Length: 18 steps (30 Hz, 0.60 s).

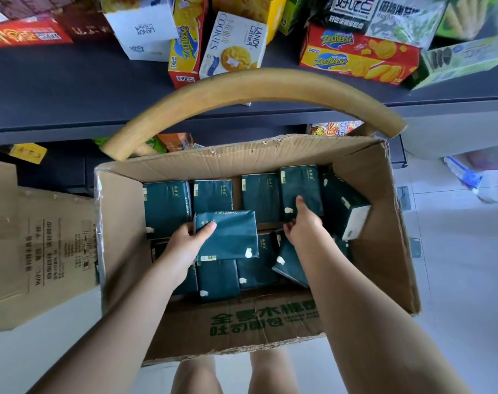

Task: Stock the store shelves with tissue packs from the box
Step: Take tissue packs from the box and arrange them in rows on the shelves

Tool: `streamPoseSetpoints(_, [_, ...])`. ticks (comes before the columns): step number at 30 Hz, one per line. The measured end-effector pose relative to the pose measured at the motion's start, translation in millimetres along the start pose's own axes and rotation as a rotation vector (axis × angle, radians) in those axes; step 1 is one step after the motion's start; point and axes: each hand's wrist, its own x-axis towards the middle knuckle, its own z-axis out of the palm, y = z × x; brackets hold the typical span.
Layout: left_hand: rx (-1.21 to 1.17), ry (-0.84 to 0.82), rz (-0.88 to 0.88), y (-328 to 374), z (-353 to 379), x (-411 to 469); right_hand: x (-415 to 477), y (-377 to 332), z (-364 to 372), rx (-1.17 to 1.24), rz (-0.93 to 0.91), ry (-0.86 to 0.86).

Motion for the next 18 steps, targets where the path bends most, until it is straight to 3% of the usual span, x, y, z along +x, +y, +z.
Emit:
streamPoseSetpoints(8, [-0.083, 0.077, -0.015, 1.3, -5.1, -3.2, -5.7, 8.3, -17.3, 0.146, -0.063, -0.026])
streamPoseSetpoints(18, [-0.184, 0.054, 0.086, 35.5, -31.2, -59.7, -60.5, 23.2, -74.7, -0.039, -0.290, -0.116])
